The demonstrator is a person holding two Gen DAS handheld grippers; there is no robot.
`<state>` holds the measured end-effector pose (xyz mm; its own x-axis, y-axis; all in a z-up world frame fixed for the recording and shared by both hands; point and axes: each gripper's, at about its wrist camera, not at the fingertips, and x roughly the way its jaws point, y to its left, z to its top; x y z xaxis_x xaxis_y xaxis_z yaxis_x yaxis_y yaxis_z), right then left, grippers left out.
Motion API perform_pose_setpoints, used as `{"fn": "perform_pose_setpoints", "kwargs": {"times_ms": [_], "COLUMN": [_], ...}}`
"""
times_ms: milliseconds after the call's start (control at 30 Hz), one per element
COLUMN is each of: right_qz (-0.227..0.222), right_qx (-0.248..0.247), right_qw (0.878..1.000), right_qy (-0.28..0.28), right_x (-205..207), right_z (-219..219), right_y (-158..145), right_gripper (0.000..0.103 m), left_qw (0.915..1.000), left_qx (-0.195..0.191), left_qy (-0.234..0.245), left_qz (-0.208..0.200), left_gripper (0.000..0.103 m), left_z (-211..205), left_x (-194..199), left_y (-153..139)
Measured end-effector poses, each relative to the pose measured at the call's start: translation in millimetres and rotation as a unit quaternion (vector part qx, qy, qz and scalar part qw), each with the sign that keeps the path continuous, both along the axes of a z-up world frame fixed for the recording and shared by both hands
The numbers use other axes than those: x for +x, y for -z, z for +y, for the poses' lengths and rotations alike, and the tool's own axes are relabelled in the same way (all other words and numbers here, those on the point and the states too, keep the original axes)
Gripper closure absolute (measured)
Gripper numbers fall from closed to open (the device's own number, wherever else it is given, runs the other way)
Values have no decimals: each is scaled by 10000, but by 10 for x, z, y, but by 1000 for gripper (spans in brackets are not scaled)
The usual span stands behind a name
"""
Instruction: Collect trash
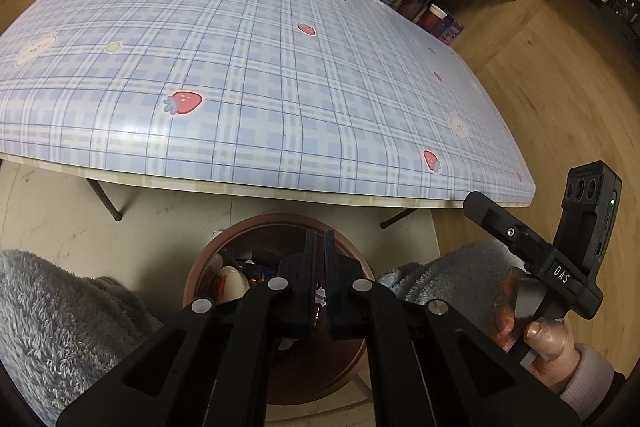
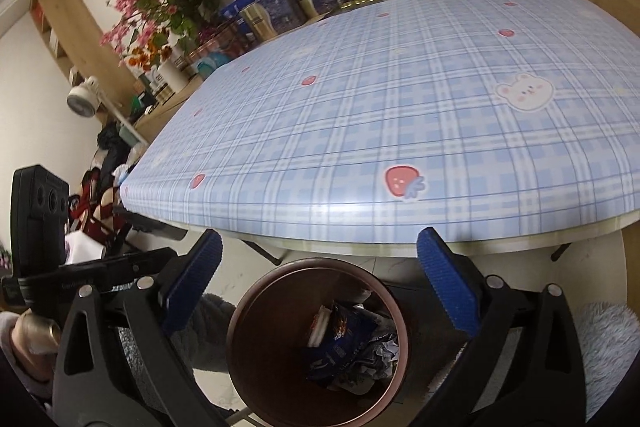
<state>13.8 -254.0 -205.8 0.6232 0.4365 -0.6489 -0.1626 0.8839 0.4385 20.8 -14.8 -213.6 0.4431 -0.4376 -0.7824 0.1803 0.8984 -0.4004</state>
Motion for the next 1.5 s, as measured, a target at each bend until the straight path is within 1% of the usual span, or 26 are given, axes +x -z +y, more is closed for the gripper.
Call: {"fn": "perform_pose_setpoints", "kwargs": {"times_ms": [33,67,100,167,200,267,300,333,400,533,600,633,733,800,1000,1067,1200,1400,1500], "right_qz": [16,24,26,24,26,35,36,32,-3,-153,-235,-321,-597,-787,-1167,-1237,-1383,-1520,-1558], "right_qx": [26,28,21,1,-26,-129,-183,-280,-439,-772,-922,-1032,-1271,-1420,-1641,-1668,-1743,-1775,-1827], "right_qw": [10000,10000,9999,9998,9998,9996,9995,9992,9987,9966,9952,9939,9899,9866,9791,9777,9743,9714,9696], "right_qy": [36,74,108,191,220,264,274,277,268,230,214,204,173,170,271,310,352,419,468], "right_x": [7,10,8,9,8,9,13,23,26,74,104,122,150,175,205,203,183,116,106], "right_z": [-20,-24,-31,-60,-63,-67,-60,-46,-30,7,19,35,72,106,156,158,208,285,305], "right_y": [8,13,13,10,8,-3,-16,-42,-95,-295,-400,-488,-760,-974,-1464,-1570,-1754,-1890,-1924], "right_gripper": [6,6,6,6,6,6,6,6,6,6,6,6,6,6,6,6,6,6,6], "left_qw": [10000,9999,9997,9994,9990,9973,9962,9953,9925,9858,9809,9790,9697,9632,9511,9483,9403,9330,9326], "left_qx": [50,109,169,220,284,488,559,614,766,1010,1173,1224,1424,1490,1373,1286,1180,1217,1214], "left_qy": [-10,-28,-63,-105,-123,-168,-195,-213,-236,-204,-134,-99,-28,-26,-201,-236,-361,-354,-369], "left_qz": [-31,-70,-136,-257,-328,-530,-635,-718,-921,-1324,-1545,-1628,-1987,-2237,-2761,-2891,-3172,-3369,-3379], "left_gripper": [95,83,65,51,48,32,26,24,14,8,6,6,6,6,6,6,6,6,6], "left_z": [-4,-5,-2,8,9,9,14,21,21,1,-12,-23,-35,-34,38,67,110,108,118], "left_x": [-1,2,4,10,11,14,17,18,32,41,63,65,71,79,82,66,10,-63,-73], "left_y": [-7,-20,-42,-92,-121,-201,-247,-287,-386,-592,-715,-764,-975,-1141,-1611,-1741,-1936,-2070,-2081]}}
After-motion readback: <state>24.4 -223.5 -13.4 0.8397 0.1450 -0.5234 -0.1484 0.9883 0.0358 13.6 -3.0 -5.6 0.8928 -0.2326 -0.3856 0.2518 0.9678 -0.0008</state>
